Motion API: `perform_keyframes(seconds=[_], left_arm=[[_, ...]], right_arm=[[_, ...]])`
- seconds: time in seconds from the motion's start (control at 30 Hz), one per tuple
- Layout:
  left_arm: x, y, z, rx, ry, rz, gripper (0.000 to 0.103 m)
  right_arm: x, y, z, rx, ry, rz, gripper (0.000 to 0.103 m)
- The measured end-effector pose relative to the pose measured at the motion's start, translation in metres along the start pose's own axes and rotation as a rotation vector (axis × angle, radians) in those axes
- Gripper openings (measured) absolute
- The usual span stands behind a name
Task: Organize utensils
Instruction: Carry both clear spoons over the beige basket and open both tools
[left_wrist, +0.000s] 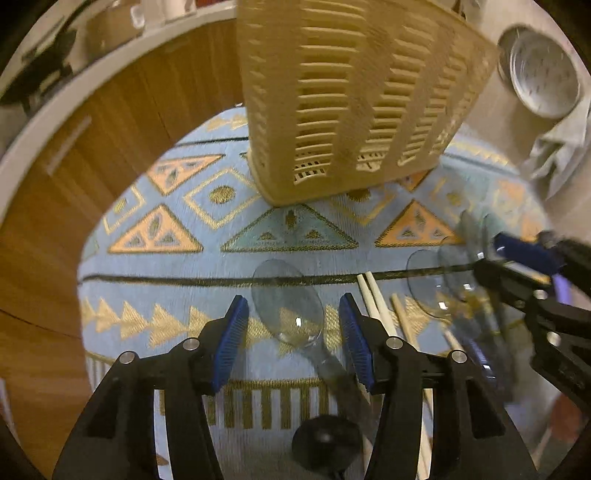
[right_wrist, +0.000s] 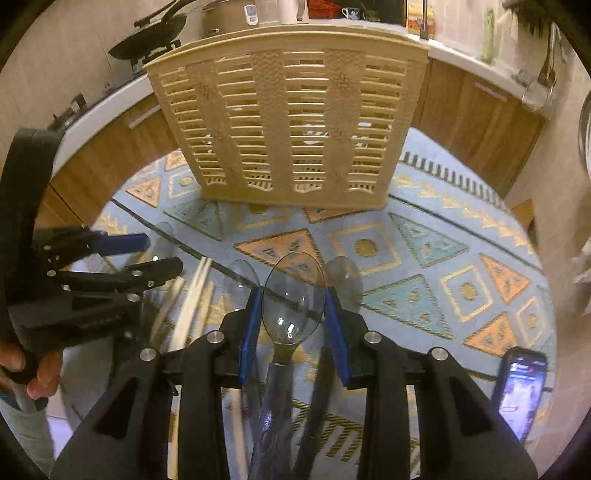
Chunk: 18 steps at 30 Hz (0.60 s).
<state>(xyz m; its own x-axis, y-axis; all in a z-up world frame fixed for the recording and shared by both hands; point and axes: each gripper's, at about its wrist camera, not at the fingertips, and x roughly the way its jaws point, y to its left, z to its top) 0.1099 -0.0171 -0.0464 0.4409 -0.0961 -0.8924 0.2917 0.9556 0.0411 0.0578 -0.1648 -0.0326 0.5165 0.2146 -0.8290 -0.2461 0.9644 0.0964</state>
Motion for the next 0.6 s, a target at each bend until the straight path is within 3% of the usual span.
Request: perform_keyframes(seconds=[0.03,0.13,0.3,0.4,0.6], left_arm=[[0.000,-0.004,0.000,0.011,-0.008,0.029,0.036],[-0.003,-0.004,0.002,-0.009,-0.024,0.016,0.033],[-0.026,0.013,0.001,-0.091,-0.162,-0.095,0.031],[-0.063,0.017,0.002,-0.102,-0.282,-0.115,0.031],[-0.153,0.015,0.009,-0.074,-0.549,-0.119,0.031]], right_arm=[[-0.001,0.001,0.000,-0.005,-0.003,0.002,0.031],[-0.003,0.002,0.000,-0.018,-0.015,-0.013,0.031],[-0.015,0.002,0.001,-0.035,-0.054,-0.009,0.031],[-0.035,0.002,0.005,-0.045,-0.118,0.005,0.031],[-0.096,0.000,0.028,-0.037,-0.334,0.043,0.031]])
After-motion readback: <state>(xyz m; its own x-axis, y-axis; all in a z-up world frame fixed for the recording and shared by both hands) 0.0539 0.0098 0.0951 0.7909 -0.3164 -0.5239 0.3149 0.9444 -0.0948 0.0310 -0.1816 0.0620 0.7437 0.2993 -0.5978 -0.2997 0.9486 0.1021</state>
